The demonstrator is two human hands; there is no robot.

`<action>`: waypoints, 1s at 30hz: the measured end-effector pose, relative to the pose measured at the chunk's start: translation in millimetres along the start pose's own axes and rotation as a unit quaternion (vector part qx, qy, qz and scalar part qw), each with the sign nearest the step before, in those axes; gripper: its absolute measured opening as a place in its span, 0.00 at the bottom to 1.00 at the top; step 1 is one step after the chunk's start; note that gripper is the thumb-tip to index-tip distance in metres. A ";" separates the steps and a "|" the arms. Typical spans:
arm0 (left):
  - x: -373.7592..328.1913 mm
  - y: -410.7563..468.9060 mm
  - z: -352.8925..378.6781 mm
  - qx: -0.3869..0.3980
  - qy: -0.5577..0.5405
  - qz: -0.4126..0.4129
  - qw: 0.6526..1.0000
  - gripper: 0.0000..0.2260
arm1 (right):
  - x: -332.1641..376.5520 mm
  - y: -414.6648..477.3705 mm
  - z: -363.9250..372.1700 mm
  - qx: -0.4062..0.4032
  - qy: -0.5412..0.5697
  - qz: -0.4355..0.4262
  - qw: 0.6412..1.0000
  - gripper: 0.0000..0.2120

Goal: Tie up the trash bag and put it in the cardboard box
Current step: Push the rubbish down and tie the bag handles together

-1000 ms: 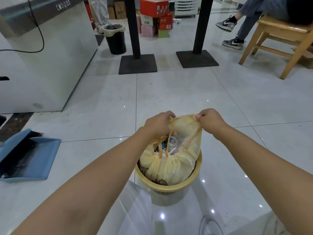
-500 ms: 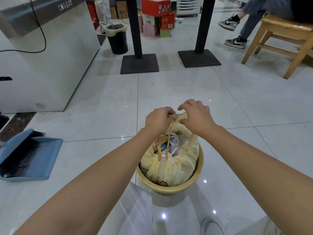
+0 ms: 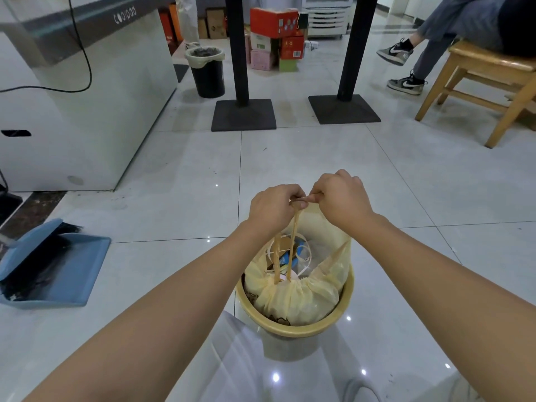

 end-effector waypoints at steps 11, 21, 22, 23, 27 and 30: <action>-2.9 -4.9 -0.6 0.020 -0.154 0.033 0.987 0.04 | 30.1 -6.1 -52.3 0.087 0.358 0.100 0.924 0.15; 3.5 -10.6 16.9 0.098 -0.074 -0.051 0.991 0.05 | 67.0 -12.2 -108.7 0.096 0.521 0.182 0.828 0.15; 6.7 -12.4 21.0 0.101 -0.056 -0.060 0.991 0.08 | 68.2 -14.3 -109.7 0.097 0.532 0.177 0.822 0.15; 9.5 -14.6 24.3 0.107 -0.040 -0.067 0.991 0.10 | 69.6 -15.4 -109.0 0.101 0.543 0.171 0.816 0.16; 19.2 -21.9 32.8 0.119 -0.040 -0.069 0.990 0.13 | 75.1 -19.3 -99.3 0.100 0.552 0.154 0.813 0.16; 23.6 -20.5 26.3 0.104 -0.096 -0.056 0.988 0.09 | 65.4 -23.7 -97.5 0.039 0.544 0.116 0.830 0.14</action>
Point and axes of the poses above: each hand's wrist, its own y-axis towards the middle knuckle, its own z-axis out of the palm, x = y × z, the point moved 2 cm from there along y, towards the middle knuckle, and after that the axes turned 15 degrees about x, right-handed, at the moved point
